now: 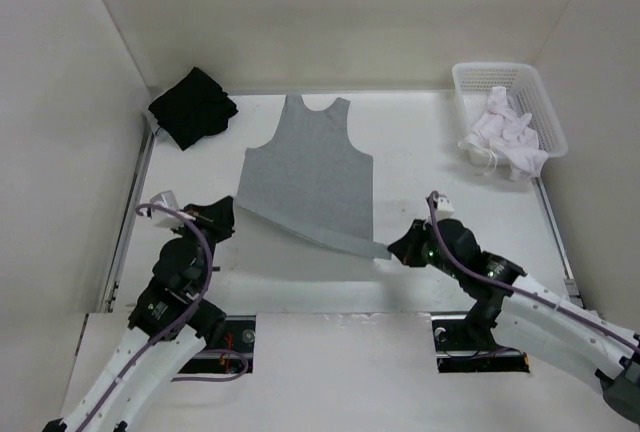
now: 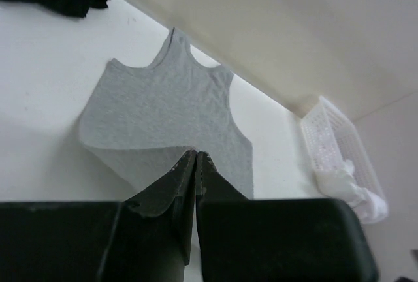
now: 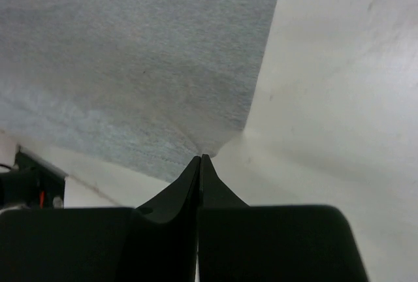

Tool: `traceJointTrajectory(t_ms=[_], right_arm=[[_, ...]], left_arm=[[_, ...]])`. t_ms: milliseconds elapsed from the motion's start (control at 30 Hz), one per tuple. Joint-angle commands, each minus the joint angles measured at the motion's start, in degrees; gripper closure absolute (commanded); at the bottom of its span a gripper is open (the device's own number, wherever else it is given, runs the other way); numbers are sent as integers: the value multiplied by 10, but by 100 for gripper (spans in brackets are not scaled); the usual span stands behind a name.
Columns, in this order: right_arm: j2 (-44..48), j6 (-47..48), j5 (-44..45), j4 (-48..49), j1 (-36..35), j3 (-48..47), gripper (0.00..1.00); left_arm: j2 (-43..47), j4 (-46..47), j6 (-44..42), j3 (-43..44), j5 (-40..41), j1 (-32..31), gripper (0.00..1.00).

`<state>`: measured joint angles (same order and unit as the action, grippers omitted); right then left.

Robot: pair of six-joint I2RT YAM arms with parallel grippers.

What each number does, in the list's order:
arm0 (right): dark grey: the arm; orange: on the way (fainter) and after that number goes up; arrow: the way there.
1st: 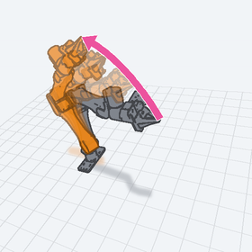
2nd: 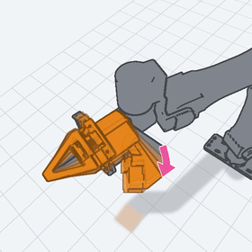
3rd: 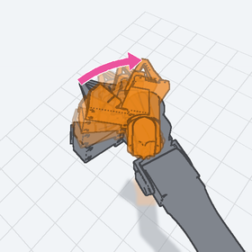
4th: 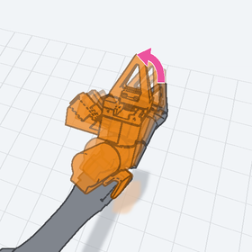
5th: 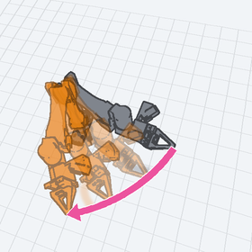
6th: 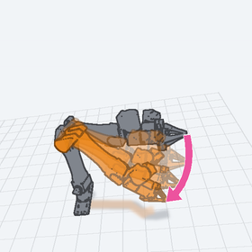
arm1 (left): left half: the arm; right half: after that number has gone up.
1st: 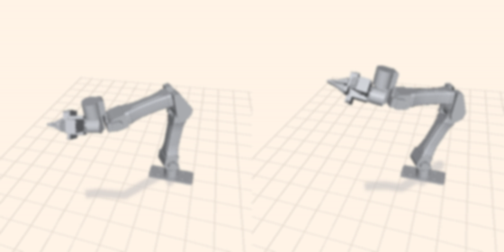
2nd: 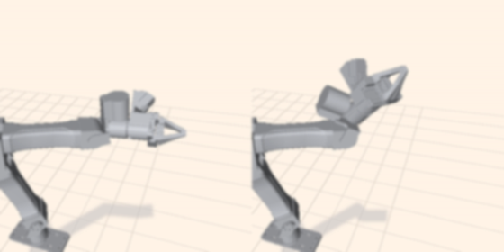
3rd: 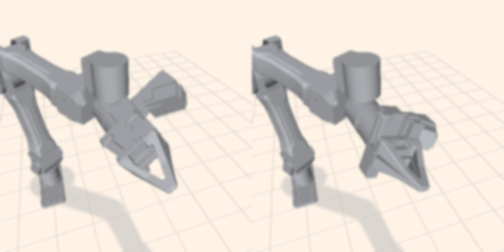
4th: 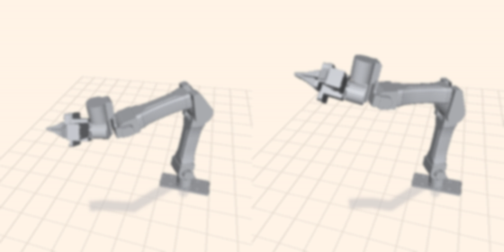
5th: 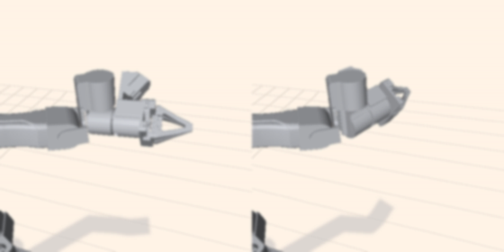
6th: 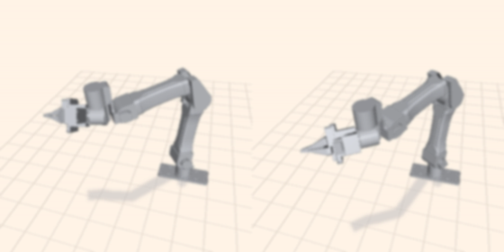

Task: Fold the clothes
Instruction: Fold the tank top

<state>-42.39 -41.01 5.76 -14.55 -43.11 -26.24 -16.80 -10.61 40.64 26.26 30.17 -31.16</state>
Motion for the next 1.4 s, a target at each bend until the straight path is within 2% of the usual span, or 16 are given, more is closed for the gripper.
traceJointTrajectory(t_ms=[0, 67, 167, 233, 300, 367, 467, 600, 700, 800, 1000, 1133, 1200, 1233, 1300, 1367], right_arm=[[77, -116, 37, -4, -54, 55, 100], [132, -159, 57, -36, -96, 78, 100], [165, -190, 92, -75, -133, 73, 100], [143, -173, 100, -76, -136, 50, 100], [96, -133, 96, -56, -109, 12, 100], [33, -81, 86, -16, -63, -27, 100], [-79, -17, 28, 58, 43, -93, 100], [-238, 18, -55, 140, 159, -201, 100], [-368, 22, -87, 164, 209, -303, 100], [-477, 22, -111, 174, 235, -403, 100], [-652, 21, -141, 164, 280, -596, 100], [-763, -2, -156, 163, 308, -714, 100], [-819, -14, -167, 161, 312, -775, 93], [-839, -20, -171, 167, 313, -797, 84], [-853, -25, -172, 174, 311, -817, 63], [-825, -20, -167, 174, 310, -791, 56]], left_arm=[[66, -149, 112, -18, 27, -18, 100], [91, -187, 144, -21, 42, -20, 100], [78, -193, 152, -11, 62, -15, 99], [45, -174, 150, -5, 76, -10, 99], [-1, -136, 145, -2, 88, -4, 99], [-59, -62, 128, 0, 98, 11, 99], [-187, 90, 71, 19, 89, 56, 99], [-385, 225, 56, 89, 17, 146, 100], [-508, 275, 63, 149, -13, 189, 100], [-615, 312, 61, 222, -23, 204, 100], [-813, 344, 38, 394, -43, 222, 100], [-943, 332, 24, 522, -61, 228, 99], [-1002, 308, 26, 584, -65, 234, 92], [-1011, 300, 28, 597, -63, 236, 88], [-1005, 298, 29, 599, -59, 237, 72], [-963, 327, 19, 566, -63, 234, 61]])
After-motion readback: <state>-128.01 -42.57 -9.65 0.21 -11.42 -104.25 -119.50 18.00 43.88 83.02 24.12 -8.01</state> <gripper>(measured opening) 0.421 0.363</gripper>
